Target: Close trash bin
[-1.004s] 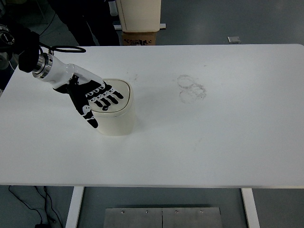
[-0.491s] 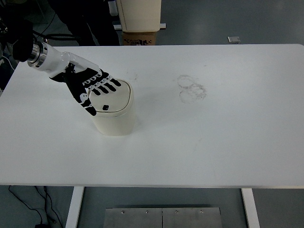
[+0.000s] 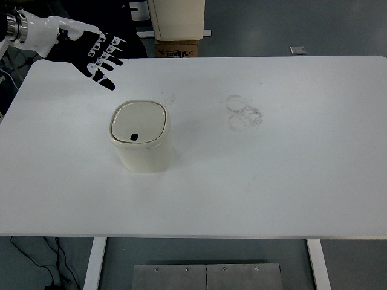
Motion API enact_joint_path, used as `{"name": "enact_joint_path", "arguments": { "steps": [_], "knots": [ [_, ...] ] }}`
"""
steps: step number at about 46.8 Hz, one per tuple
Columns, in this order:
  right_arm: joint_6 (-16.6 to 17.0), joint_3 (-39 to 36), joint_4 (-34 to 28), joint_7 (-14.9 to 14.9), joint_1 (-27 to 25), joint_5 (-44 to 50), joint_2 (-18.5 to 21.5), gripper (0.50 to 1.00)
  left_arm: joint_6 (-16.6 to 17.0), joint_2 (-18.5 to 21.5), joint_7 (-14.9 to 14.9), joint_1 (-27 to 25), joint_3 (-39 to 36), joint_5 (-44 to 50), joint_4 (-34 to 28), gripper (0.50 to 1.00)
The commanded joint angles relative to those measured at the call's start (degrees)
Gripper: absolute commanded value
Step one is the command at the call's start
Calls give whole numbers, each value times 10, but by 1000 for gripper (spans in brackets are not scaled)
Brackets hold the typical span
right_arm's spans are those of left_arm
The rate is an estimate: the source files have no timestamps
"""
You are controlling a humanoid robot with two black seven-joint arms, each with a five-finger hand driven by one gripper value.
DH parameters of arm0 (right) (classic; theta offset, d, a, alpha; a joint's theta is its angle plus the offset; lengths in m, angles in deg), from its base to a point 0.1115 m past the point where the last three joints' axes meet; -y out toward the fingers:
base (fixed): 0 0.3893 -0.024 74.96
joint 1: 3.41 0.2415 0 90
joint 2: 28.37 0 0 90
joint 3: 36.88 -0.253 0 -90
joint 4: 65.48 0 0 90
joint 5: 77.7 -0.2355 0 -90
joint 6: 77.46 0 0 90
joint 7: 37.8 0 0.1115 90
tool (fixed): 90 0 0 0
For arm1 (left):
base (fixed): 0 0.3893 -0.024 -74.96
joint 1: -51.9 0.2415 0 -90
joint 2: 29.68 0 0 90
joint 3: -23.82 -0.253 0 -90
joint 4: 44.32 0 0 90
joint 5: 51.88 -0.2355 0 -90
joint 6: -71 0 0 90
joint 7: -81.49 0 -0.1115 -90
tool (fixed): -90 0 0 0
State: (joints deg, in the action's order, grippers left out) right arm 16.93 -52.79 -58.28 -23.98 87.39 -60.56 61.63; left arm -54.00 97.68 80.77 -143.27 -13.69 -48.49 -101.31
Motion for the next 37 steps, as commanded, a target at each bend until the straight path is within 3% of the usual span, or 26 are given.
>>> {"name": "enact_joint_path", "arguments": {
  "steps": [1, 20, 37],
  "knots": [
    [0, 0, 0, 0, 0, 0, 0, 991, 9, 18, -13, 39, 43, 10, 28, 1000],
    [0, 0, 0, 0, 0, 0, 0, 991, 70, 52, -48, 247, 276, 11, 100, 1000],
    [0, 0, 0, 0, 0, 0, 0, 991, 69, 52, -146, 408, 446, 11, 159, 1000]
  ]
}}
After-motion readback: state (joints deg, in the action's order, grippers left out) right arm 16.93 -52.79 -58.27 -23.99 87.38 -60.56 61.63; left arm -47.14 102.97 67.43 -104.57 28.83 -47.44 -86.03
